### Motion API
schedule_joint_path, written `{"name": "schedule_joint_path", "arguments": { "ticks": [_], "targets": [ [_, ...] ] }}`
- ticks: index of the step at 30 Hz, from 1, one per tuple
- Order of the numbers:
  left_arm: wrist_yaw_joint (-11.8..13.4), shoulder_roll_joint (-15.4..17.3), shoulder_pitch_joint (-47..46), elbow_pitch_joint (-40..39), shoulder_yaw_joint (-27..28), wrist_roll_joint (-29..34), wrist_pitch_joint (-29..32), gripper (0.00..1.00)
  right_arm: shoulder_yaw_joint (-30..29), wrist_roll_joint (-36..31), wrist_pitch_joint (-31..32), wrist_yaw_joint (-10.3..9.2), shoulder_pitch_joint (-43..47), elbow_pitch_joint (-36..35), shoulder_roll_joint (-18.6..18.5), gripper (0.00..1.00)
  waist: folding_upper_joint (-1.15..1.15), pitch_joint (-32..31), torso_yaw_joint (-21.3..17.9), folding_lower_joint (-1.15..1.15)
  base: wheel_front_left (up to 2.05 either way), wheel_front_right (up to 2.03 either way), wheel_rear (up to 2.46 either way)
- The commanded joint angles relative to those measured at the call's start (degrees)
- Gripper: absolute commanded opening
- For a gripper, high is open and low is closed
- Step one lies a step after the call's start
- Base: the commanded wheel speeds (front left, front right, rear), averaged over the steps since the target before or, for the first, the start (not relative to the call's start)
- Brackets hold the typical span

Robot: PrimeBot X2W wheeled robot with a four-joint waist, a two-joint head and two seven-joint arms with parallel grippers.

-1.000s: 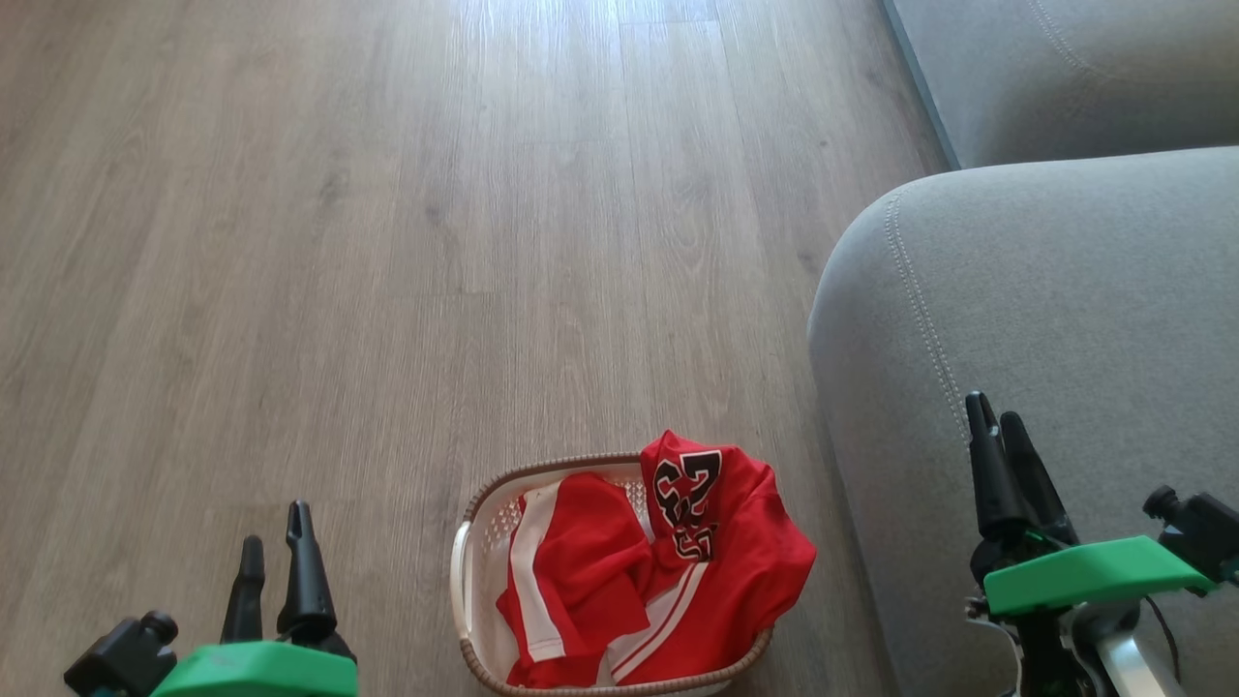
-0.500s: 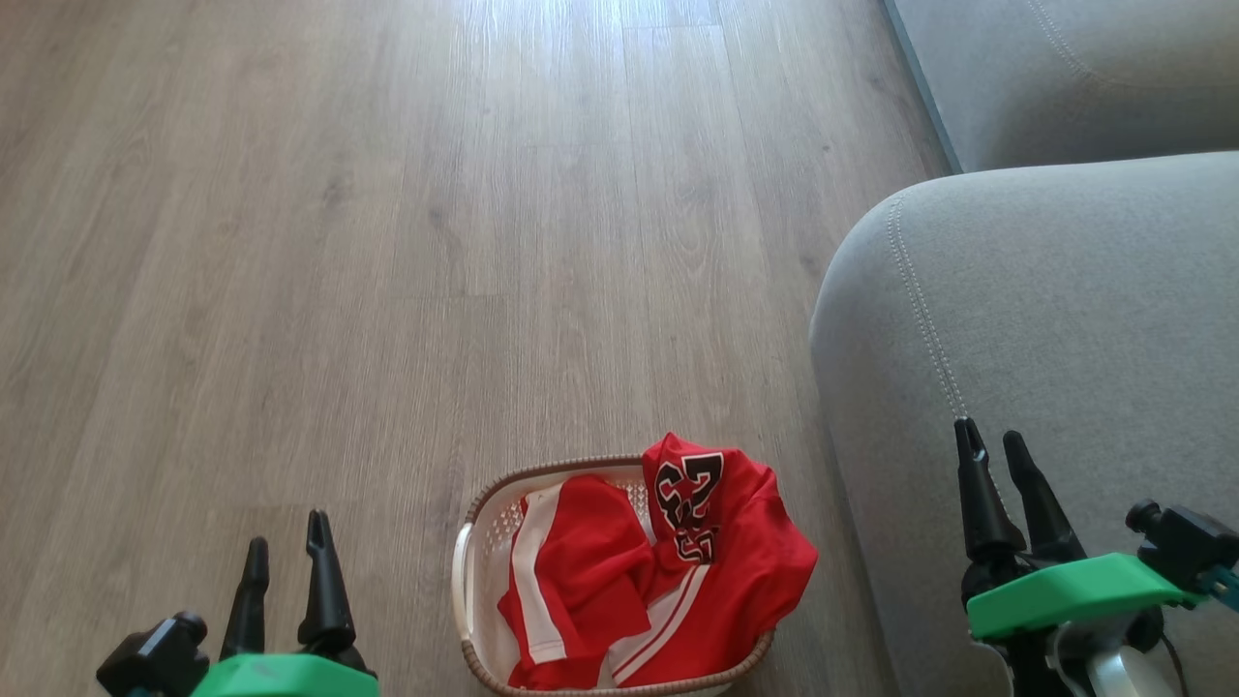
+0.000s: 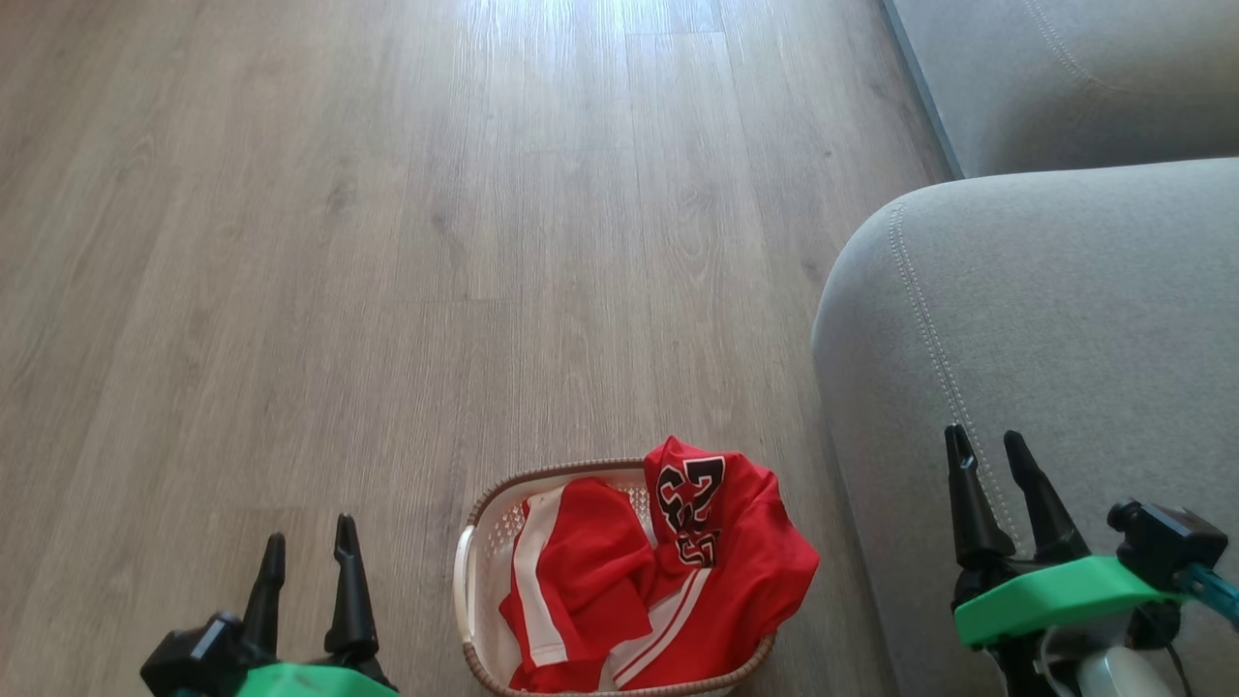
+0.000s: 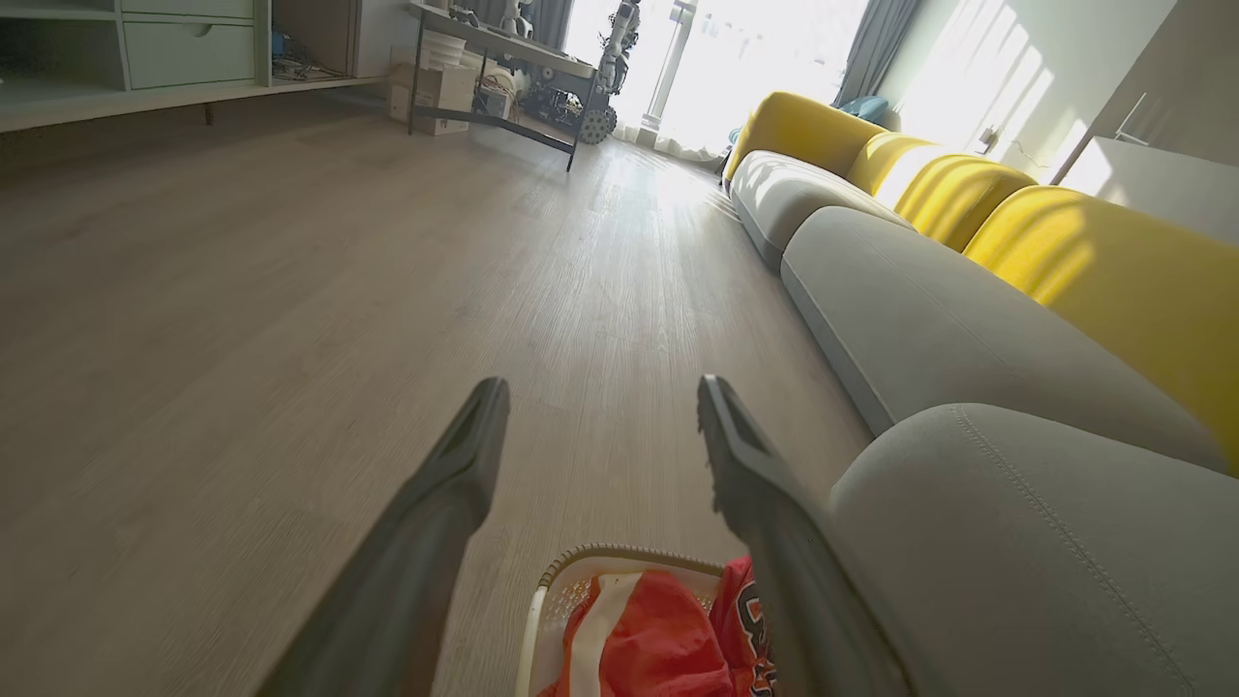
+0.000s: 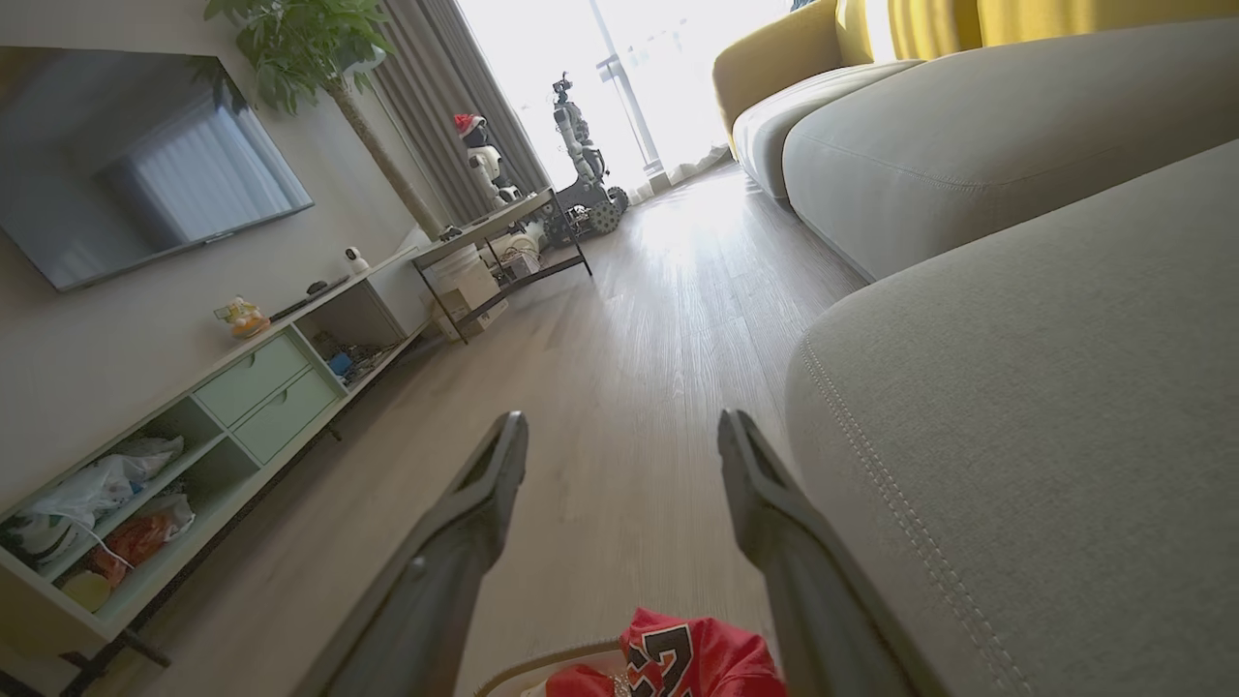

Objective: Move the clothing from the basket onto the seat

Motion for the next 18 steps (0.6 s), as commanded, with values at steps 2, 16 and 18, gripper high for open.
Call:
{"name": "schedule_joint_path", "arguments": {
  "ticks": [2,16,18],
  "targets": [
    [0.17,0.8,-0.92,-1.3,1.27,2.49,-0.98,1.0,0.19,-2.85,-0.8,-0.01,-1.13,-1.71,-0.01,1.0,0.0,0.02,0.04,0.0,0.0,0.0,0.0],
    [0.22,0.91,-0.88,0.03,0.39,11.71,-3.53,1.0,-1.93,-14.96,-1.0,-0.01,-0.85,-1.59,1.91,1.0,0.0,-0.04,0.31,0.0,0.0,0.0,0.0],
    [0.15,0.92,-0.91,0.32,0.3,12.79,-3.87,1.0,-2.19,-16.57,-1.03,-0.01,-0.8,-1.6,2.17,1.0,0.0,-0.06,0.34,0.0,0.0,0.0,0.0]
  ]
}}
